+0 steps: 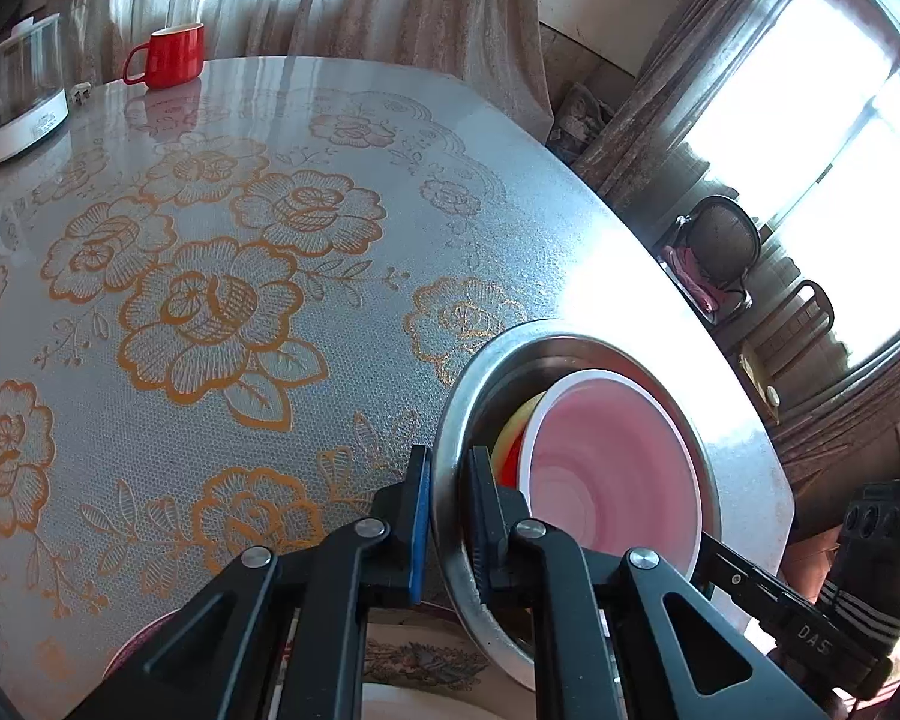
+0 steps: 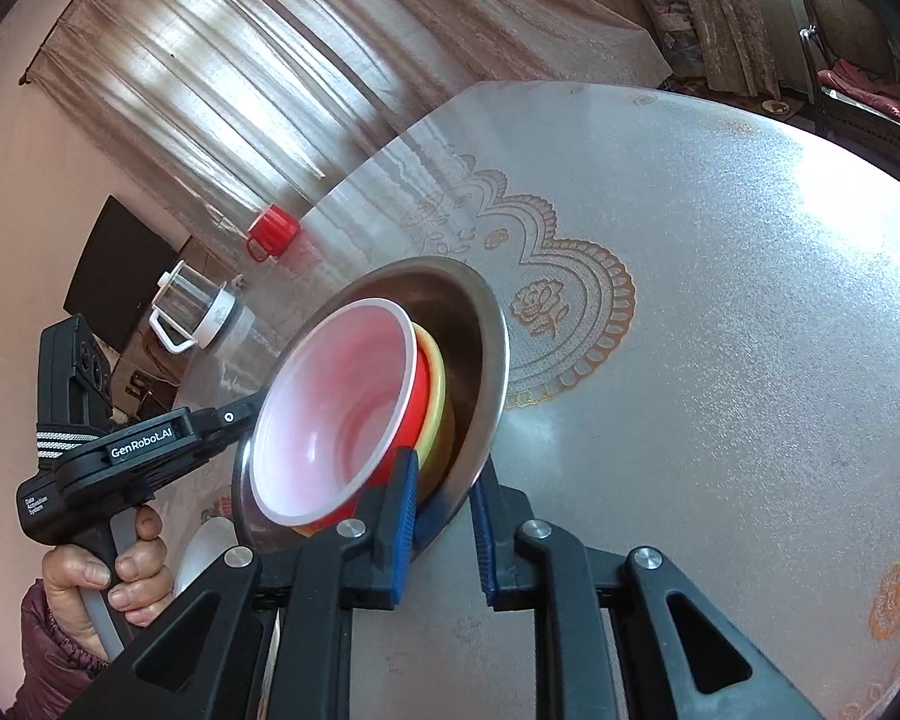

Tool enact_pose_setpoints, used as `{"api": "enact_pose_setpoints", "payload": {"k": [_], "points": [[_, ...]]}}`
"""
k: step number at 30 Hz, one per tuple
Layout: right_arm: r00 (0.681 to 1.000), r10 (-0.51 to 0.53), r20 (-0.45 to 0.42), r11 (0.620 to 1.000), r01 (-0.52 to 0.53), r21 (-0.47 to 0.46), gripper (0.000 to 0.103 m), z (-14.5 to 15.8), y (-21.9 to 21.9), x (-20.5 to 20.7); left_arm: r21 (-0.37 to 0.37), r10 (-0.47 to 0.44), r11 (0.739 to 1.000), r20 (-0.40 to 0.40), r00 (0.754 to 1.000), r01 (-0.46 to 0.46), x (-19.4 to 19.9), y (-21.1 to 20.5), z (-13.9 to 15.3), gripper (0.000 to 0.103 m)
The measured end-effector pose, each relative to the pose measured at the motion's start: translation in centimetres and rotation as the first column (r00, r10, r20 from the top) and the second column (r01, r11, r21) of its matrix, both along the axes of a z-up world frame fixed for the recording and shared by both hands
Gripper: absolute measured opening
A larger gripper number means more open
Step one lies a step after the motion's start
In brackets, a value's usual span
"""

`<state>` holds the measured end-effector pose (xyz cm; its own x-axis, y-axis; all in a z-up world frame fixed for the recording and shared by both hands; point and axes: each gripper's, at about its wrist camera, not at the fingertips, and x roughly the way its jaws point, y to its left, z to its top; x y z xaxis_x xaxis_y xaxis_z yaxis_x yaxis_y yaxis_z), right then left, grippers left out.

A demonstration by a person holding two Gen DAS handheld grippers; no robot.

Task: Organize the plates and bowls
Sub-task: 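Grasp the steel bowl rim with the right tool and lift the nested bowls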

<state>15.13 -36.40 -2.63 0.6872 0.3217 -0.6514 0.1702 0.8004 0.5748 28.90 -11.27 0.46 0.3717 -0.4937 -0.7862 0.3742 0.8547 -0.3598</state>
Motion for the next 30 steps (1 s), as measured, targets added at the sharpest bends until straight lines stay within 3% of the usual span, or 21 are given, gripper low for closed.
{"api": "enact_pose_setpoints", "payload": {"k": [16,22,30], "points": [[0.999,-0.035,0.036,0.999,0.035,-0.006,0.015,2.2,-0.4,-2.0,-0.057,-0.001,0.998,0.098,0.995,0.007,-4.1,1.1,3.9,0.01],[0.998,0.004,0.061,1.0,-0.004,-0.011,0.015,3.4,0.8,-2.6,-0.05,0.026,0.999,0.161,0.987,-0.018,-6.6,3.2,5.3,0.011],[0.991,0.104,0.084,0.995,-0.103,-0.016,0.015,4.9,4.2,-2.8,-0.105,0.116,0.99,0.182,0.976,-0.098,-9.2,8.4,6.0,0.011]]}}
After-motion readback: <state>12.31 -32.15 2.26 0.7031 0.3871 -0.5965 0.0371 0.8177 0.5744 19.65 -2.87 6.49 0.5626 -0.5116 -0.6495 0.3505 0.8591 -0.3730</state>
